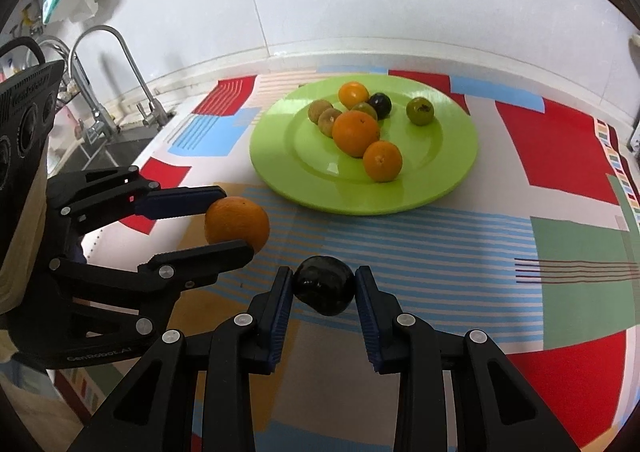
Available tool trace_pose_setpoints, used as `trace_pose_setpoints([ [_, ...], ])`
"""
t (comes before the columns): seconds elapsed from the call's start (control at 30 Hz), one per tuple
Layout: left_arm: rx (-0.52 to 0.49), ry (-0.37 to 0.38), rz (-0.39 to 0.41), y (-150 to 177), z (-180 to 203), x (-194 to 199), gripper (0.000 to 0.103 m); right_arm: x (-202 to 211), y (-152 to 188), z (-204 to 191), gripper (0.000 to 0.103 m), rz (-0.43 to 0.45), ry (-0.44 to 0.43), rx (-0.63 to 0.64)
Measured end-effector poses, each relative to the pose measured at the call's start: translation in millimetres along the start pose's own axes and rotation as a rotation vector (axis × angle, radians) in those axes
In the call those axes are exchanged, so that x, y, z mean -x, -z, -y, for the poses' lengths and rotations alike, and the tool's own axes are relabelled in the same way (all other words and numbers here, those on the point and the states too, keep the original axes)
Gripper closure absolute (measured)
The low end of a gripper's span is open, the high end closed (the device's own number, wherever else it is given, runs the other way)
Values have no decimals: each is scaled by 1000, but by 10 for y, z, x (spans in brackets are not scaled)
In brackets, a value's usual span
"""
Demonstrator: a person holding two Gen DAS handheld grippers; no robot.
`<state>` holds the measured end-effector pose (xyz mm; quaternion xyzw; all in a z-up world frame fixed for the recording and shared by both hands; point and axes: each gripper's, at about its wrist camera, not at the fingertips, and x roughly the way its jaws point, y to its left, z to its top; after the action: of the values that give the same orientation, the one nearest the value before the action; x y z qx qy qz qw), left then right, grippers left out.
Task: Organize fruits
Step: 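Grasp the large orange with the left gripper while the right gripper grasps the dark plum, then carry the orange and dark plum over the green plate with both grippers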
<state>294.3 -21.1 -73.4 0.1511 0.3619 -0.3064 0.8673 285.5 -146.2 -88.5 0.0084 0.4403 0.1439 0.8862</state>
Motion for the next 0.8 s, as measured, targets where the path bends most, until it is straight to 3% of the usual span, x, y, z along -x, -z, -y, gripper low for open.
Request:
trace_pose_setpoints([
  [0.8,123,-109,120,-111,156,611,63,624,15,-106,70,162,12,8],
])
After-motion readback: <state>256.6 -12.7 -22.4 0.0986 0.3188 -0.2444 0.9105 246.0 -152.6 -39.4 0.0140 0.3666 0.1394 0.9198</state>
